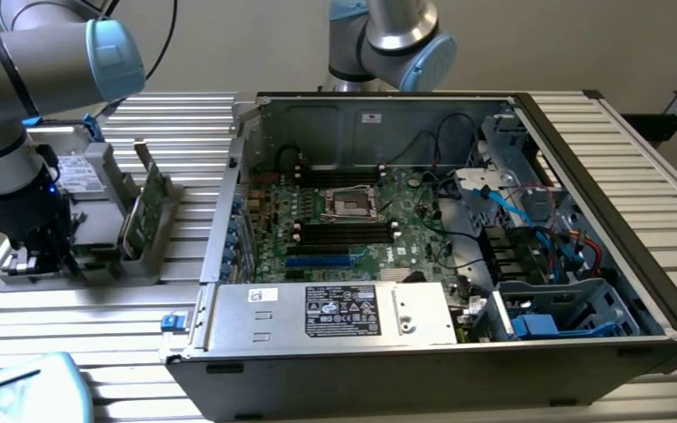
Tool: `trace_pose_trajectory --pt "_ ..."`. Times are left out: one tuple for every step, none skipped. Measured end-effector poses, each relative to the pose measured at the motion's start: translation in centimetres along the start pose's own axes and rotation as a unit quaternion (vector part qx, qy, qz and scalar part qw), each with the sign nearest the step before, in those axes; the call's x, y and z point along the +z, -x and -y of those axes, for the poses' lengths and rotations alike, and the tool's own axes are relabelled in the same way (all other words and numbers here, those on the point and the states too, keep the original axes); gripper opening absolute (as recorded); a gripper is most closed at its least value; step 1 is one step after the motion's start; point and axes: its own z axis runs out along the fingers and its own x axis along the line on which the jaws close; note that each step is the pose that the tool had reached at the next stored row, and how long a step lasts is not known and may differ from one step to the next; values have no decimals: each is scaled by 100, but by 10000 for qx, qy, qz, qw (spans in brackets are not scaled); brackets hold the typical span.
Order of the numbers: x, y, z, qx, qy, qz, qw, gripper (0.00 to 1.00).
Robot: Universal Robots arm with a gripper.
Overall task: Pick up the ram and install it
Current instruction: 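Pick up the ram and move it above insertion slot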
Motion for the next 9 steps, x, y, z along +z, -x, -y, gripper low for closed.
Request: trace_pose_trajectory --pt "0 0 0 0 0 0 10000 14" --pt "0 0 0 0 0 0 10000 14" --pt "0 0 0 0 0 0 10000 14" --pt "-3 0 0 0 -1 1 10000 14" --pt "-14 0 -1 0 1 1 10000 14" --pt "-31 1 -2 0 5 2 10000 14" --pt "-53 0 -4 0 11 3 10000 14" --pt "-74 1 -6 0 17 5 10000 14" --pt "-93 1 -8 -1 23 6 10000 14"
